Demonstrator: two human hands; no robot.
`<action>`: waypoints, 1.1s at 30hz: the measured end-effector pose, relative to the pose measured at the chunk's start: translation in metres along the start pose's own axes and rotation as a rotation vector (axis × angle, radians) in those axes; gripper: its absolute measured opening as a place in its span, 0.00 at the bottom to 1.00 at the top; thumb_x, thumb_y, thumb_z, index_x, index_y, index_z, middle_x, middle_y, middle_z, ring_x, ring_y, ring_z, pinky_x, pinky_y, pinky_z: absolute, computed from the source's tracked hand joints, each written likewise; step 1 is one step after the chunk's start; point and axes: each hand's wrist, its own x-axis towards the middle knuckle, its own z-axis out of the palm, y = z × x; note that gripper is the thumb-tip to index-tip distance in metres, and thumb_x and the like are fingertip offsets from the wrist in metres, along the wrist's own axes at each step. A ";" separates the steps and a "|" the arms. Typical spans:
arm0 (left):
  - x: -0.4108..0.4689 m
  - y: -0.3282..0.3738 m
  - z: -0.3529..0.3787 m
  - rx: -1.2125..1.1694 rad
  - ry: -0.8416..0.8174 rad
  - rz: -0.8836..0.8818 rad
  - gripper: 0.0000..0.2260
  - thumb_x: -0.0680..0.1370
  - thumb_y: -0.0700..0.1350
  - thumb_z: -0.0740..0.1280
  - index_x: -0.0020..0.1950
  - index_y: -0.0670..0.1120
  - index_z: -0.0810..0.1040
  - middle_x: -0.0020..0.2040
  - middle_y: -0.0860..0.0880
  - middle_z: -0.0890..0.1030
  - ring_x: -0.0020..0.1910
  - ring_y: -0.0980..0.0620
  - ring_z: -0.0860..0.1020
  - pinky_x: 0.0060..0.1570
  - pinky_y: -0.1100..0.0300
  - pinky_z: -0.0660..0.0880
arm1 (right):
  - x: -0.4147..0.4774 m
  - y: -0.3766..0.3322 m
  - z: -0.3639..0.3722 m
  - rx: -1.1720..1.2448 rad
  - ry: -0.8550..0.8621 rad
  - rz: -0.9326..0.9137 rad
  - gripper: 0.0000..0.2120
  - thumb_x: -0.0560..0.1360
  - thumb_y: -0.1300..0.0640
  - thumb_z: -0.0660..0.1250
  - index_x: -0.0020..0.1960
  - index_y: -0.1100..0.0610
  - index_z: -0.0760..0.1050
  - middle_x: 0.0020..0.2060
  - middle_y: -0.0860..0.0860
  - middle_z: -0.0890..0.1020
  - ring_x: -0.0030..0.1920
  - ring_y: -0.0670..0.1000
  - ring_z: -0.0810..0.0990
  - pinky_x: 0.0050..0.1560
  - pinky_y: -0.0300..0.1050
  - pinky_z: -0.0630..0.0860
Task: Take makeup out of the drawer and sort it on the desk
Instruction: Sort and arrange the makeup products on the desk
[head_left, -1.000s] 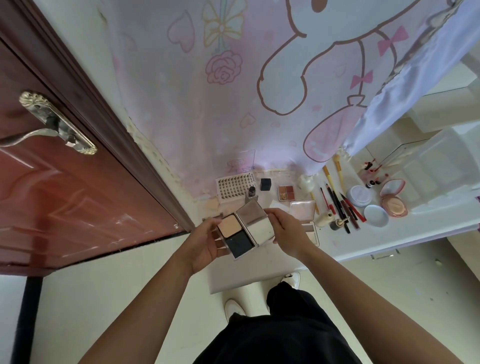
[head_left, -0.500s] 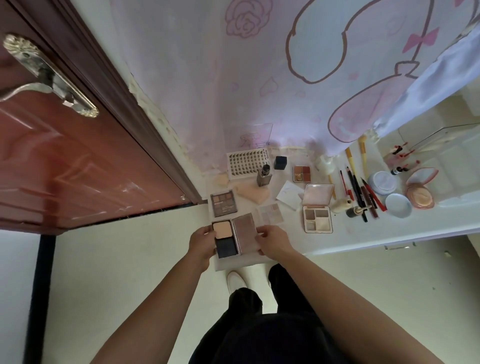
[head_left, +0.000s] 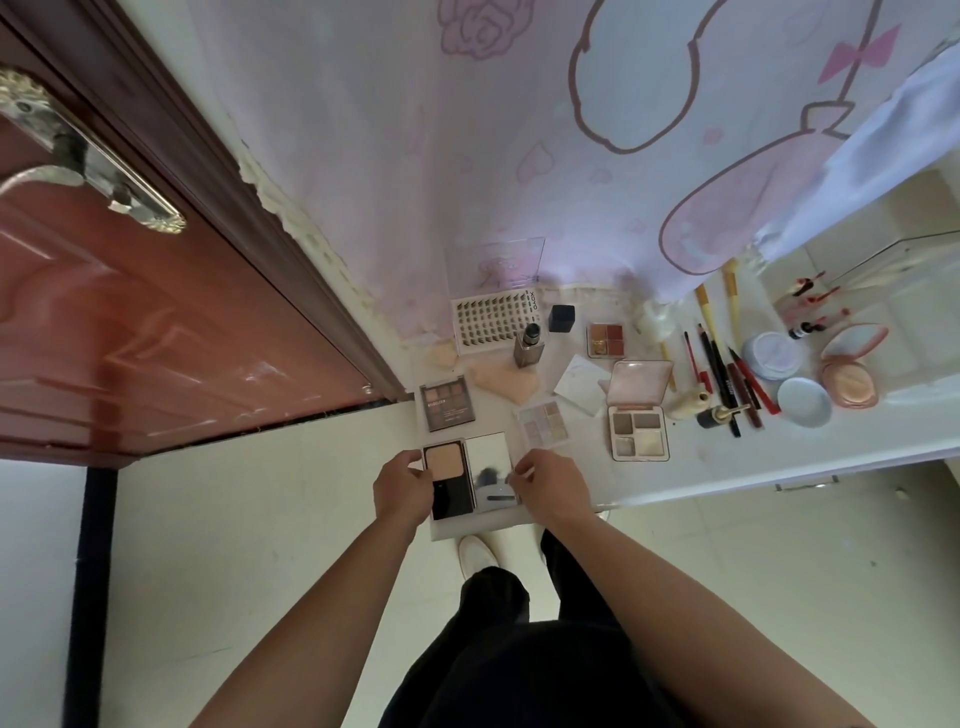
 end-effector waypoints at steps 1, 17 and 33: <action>0.000 0.000 0.001 0.003 -0.008 0.008 0.16 0.78 0.39 0.63 0.66 0.47 0.77 0.47 0.47 0.82 0.47 0.44 0.82 0.52 0.53 0.78 | 0.000 0.001 -0.001 -0.006 0.000 0.003 0.08 0.77 0.50 0.68 0.53 0.52 0.81 0.51 0.50 0.84 0.52 0.52 0.81 0.52 0.45 0.77; 0.002 0.012 0.002 0.077 -0.138 0.060 0.26 0.78 0.37 0.60 0.75 0.50 0.67 0.59 0.38 0.79 0.53 0.40 0.80 0.52 0.51 0.80 | 0.004 0.002 -0.019 0.125 -0.185 0.077 0.17 0.76 0.58 0.67 0.65 0.53 0.78 0.60 0.51 0.82 0.62 0.51 0.78 0.56 0.35 0.70; -0.015 0.016 0.003 0.113 -0.105 -0.031 0.31 0.79 0.40 0.59 0.81 0.49 0.51 0.73 0.39 0.65 0.66 0.40 0.72 0.56 0.54 0.73 | 0.002 0.010 -0.033 -0.303 0.008 -0.298 0.23 0.78 0.62 0.60 0.72 0.53 0.68 0.67 0.54 0.69 0.63 0.57 0.73 0.58 0.50 0.75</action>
